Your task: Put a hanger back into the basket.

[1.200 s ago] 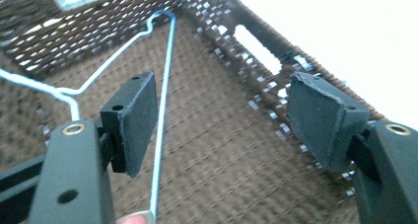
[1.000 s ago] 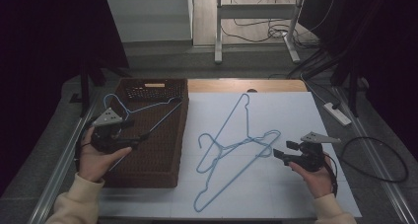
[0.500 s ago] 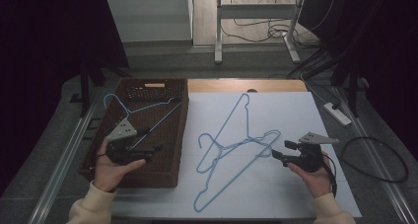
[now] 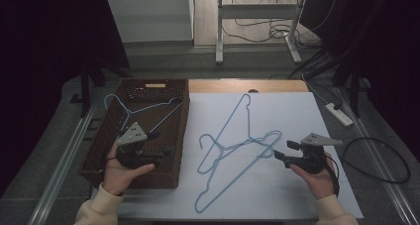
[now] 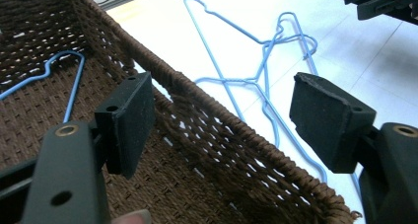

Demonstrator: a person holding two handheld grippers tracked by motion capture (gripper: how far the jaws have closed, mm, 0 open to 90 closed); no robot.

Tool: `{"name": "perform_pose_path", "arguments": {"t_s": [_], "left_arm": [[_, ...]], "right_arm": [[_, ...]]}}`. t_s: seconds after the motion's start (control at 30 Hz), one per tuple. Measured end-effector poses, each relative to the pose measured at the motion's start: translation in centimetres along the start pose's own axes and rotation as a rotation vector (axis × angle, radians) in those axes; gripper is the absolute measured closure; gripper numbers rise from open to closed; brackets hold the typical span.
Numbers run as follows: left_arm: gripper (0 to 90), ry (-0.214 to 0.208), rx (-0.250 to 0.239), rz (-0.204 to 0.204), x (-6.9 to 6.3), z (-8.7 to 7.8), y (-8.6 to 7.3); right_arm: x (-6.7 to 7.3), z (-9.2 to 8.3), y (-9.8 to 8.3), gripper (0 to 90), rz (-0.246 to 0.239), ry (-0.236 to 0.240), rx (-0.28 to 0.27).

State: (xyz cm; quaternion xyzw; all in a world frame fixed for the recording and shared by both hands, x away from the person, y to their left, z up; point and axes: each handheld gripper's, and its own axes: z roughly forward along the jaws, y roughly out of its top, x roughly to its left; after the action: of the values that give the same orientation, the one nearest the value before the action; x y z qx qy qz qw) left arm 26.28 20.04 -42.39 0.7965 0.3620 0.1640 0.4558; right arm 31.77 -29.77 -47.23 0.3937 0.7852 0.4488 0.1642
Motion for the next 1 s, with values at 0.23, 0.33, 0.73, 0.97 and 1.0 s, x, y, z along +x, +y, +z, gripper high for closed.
{"name": "perform_pose_path", "arguments": {"t_s": [0.23, 0.33, 0.73, 0.97, 1.0], "left_arm": [[26.2, -0.009, 0.010, -0.009, -0.2, 0.3, -0.4], [25.8, -0.013, 0.020, 0.001, -0.6, 0.4, -0.3], [25.8, -0.033, 0.013, 0.005, -1.3, 0.6, -0.6], [25.8, -0.033, -0.002, -0.005, -1.2, 0.7, -1.0], [25.8, -0.032, -0.003, -0.006, -1.2, 0.7, -1.0]], "right_arm": [[0.3, 0.5, 0.0, 32.1, -0.016, 0.003, 0.025], [0.5, 0.8, 0.2, 32.2, -0.031, 0.004, 0.037], [3.2, 3.5, 2.3, 34.2, -0.099, 0.078, 0.108], [4.0, 5.7, 3.4, 34.1, -0.127, 0.114, 0.155], [4.1, 5.9, 3.6, 34.2, -0.129, 0.117, 0.156]]}}
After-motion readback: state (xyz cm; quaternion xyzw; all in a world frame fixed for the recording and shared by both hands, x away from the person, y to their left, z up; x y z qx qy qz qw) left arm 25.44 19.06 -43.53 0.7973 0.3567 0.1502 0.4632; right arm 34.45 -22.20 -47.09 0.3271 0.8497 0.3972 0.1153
